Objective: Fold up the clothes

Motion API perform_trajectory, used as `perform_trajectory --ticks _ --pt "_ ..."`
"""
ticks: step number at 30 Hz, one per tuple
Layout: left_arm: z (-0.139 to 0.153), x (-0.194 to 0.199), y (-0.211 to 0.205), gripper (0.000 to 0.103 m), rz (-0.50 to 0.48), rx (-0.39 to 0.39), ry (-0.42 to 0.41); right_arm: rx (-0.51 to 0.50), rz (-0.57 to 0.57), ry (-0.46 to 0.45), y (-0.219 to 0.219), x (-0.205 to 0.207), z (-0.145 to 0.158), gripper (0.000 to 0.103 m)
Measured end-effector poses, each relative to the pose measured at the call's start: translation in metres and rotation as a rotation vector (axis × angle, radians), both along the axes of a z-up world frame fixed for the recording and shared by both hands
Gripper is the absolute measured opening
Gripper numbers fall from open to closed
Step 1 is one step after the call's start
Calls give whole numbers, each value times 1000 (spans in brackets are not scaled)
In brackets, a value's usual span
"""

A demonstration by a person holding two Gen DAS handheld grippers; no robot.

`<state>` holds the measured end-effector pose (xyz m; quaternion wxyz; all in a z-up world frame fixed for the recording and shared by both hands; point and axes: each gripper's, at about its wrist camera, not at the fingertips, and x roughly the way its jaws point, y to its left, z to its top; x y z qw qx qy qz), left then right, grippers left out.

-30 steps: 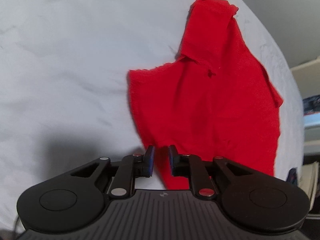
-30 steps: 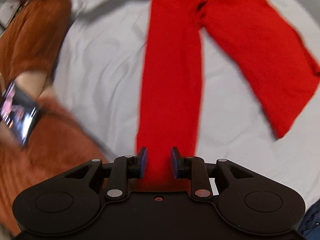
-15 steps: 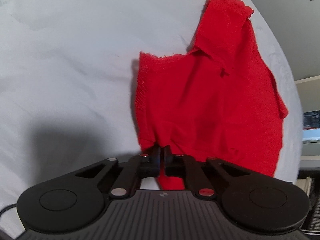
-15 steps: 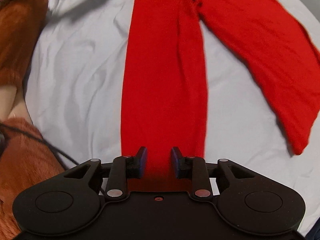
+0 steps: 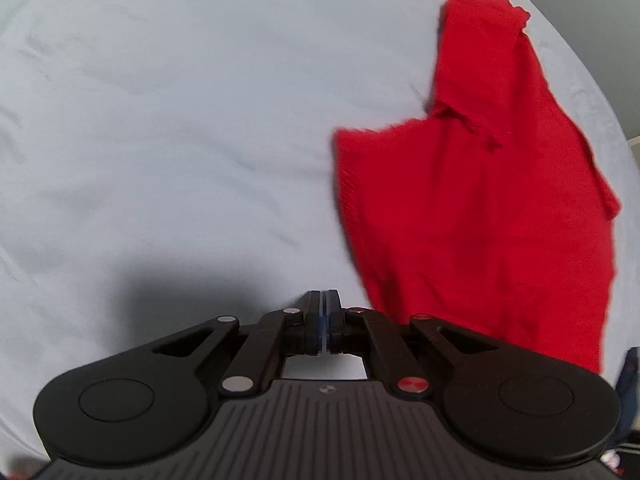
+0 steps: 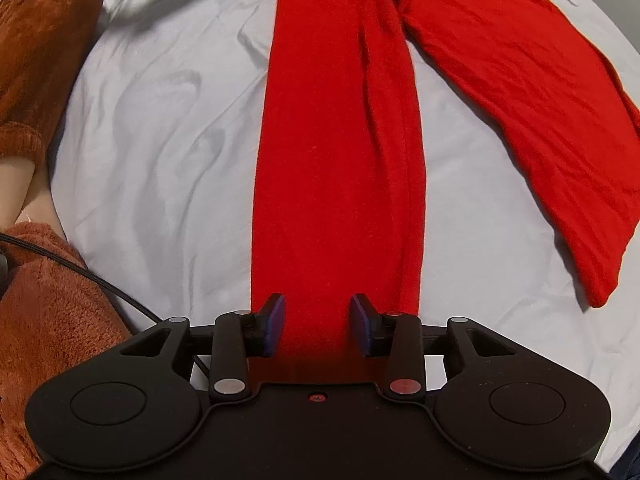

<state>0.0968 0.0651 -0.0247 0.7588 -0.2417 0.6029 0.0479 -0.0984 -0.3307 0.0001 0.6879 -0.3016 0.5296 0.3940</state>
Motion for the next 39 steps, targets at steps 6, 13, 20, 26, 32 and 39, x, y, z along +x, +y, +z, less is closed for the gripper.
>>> perform_trajectory --ticks 6,13,20,26,32,39 --pt "18 1 12 1 -16 -43 -57 48 -24 -46 -9 6 23 36" --pt "46 26 1 17 -61 -56 -142 23 -140 -156 -23 44 45 36" --pt "41 71 -15 31 -14 -149 -144 -26 -291 -238 -37 90 40 36" --pt "22 113 -37 31 20 -187 -105 -19 -281 -257 -35 106 34 36" --pt "7 139 -50 31 47 -189 -103 -5 -243 -263 -22 132 26 36" --pt "4 159 -62 4 -5 -123 -119 -49 -238 -295 -27 161 20 36"
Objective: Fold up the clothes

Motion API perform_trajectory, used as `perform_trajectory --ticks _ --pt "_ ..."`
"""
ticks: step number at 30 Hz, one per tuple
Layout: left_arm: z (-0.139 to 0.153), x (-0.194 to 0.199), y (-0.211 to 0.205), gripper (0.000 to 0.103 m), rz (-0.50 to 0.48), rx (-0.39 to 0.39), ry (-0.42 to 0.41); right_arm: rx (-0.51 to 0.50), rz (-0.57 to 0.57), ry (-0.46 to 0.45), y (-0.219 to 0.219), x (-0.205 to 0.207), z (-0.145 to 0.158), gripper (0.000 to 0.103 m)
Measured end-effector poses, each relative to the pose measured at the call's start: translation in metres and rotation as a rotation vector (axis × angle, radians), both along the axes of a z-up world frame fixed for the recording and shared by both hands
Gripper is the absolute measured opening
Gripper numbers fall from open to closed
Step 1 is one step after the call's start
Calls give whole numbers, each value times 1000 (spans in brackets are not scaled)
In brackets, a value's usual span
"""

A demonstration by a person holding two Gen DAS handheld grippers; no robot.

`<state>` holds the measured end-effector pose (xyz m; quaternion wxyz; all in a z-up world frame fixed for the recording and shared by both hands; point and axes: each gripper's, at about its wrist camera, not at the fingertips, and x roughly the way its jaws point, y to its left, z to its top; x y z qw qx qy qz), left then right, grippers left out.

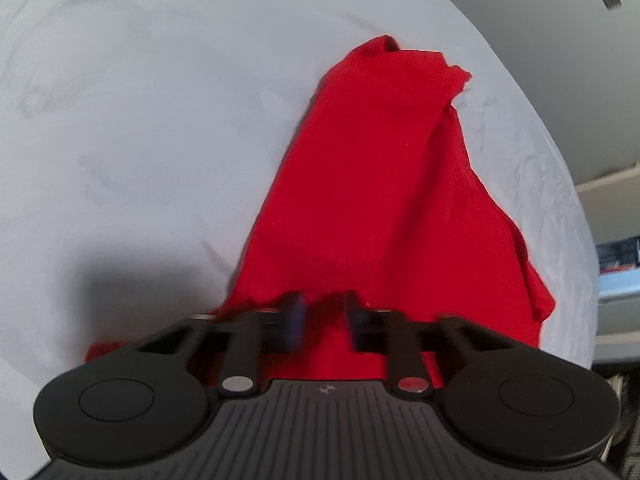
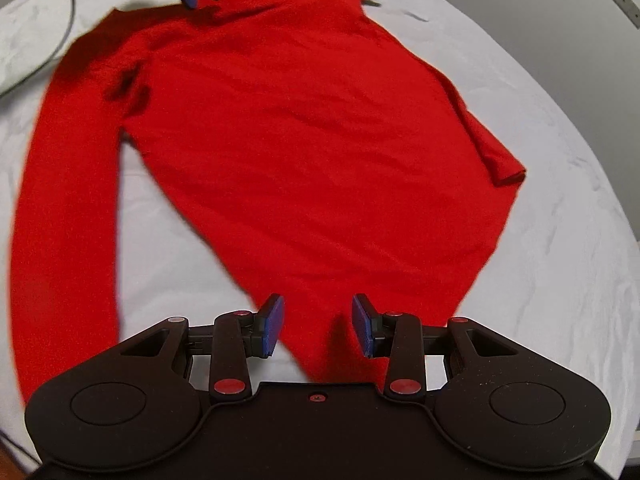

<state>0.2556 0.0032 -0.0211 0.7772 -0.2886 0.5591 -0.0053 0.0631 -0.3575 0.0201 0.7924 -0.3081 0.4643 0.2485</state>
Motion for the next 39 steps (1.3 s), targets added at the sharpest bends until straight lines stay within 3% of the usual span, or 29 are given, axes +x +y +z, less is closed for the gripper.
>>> perform_trajectory --ticks 4,14,23,25,27,28,29,31,39 --pt "13 13 -6 0 -40 72 -48 -35 -29 -53 -13 24 3 36" --pt "52 58 -20 0 -124 163 -134 -67 -52 -197 -16 111 -5 32" --pt "54 97 -23 0 -196 197 -132 -113 -4 -291 -3 180 -27 32" --pt "50 100 -22 0 -221 176 -119 -113 -9 -285 -2 193 -30 32" --pt "43 97 -22 2 -250 207 -112 -123 -19 -263 -3 207 -37 32" --pt "41 94 -21 4 -252 219 -110 -133 -23 -252 -3 212 -41 20" --pt "36 91 -18 8 -252 230 -102 -131 -26 -250 -4 214 -43 1" --pt "28 86 -11 12 -249 237 -84 -103 -53 -250 -8 221 -40 2" --pt "12 71 2 12 -271 269 -60 -104 -175 -313 -24 261 -33 2"
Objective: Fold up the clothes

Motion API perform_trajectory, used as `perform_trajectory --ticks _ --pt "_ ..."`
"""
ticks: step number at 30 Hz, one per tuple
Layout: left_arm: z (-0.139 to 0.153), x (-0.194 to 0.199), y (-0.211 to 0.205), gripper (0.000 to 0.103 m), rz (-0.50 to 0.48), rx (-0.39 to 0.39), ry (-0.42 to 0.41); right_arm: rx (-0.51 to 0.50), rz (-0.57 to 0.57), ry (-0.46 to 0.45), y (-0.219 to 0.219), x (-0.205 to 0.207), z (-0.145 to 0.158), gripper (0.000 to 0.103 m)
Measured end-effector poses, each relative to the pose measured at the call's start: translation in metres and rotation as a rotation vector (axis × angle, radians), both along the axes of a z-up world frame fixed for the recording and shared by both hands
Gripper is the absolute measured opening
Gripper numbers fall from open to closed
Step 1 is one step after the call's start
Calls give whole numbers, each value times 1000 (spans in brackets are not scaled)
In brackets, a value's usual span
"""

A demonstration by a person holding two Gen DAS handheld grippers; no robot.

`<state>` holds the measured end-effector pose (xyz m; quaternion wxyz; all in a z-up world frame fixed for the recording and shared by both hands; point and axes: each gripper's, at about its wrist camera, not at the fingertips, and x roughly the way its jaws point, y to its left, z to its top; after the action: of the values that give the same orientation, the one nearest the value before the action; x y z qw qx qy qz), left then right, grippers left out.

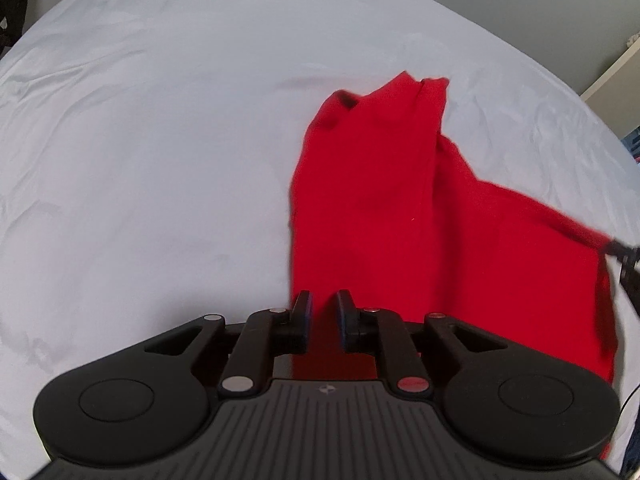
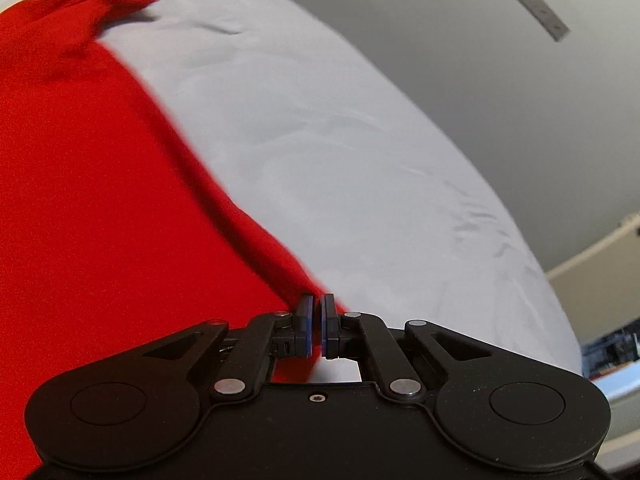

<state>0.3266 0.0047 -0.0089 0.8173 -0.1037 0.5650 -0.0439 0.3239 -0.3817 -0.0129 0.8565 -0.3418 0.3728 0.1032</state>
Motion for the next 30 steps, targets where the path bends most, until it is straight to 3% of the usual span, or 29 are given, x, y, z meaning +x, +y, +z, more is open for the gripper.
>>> perform_trajectory --ticks 6,9,11,14,17,23,30 --pt "-8 -6 1 13 -18 24 36 -36 -65 4 12 31 -19 4" --pt "-9 -7 5 16 -26 17 46 -58 -89 -12 16 32 -19 20" --pt "-11 -7 8 18 -21 5 56 -60 -106 -35 16 27 -14 44" --pt "-11 -12 13 20 -18 -14 69 -31 -86 -79 19 9 4 45" --pt "-11 -21 16 24 -14 -28 76 54 56 -118 40 -28 31 45" --pt "-12 -45 26 24 -10 -104 93 153 353 -70 104 -91 51 44" --pt "-22 -52 28 9 22 -186 111 161 716 8 199 -167 45 43"
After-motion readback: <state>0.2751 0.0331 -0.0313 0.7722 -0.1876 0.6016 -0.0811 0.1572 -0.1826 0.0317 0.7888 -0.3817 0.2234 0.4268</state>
